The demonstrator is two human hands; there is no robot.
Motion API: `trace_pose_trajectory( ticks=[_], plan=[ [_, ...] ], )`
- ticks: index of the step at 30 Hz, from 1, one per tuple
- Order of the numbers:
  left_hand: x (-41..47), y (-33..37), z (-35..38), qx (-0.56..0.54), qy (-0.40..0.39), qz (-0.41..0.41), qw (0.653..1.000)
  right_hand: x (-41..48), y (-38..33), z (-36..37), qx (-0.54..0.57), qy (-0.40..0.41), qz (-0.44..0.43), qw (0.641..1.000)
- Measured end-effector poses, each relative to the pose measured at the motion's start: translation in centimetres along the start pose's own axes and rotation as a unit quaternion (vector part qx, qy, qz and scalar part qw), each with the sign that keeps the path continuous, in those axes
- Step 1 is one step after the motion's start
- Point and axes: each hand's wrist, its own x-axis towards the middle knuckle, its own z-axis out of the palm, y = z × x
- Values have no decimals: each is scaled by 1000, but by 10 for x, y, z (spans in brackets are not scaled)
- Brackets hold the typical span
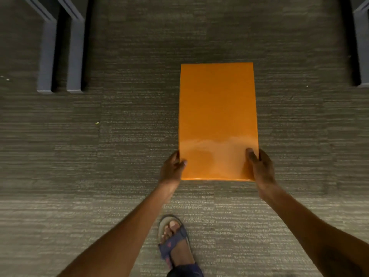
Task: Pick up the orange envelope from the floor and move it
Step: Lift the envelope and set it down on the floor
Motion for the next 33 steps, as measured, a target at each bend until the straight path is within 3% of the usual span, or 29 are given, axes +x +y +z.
trace_pose_trajectory(
  ticks=[7, 18, 33],
  plan=[
    [55, 34, -85, 9, 25, 88, 996, 24, -48, 101, 3, 2, -55, 998],
    [135, 78, -168, 66, 56, 81, 993, 73, -104, 206, -7, -20, -78, 997],
    [140, 74, -173, 89, 60, 50, 993, 83, -104, 223, -74, -31, -70, 994]
  ],
)
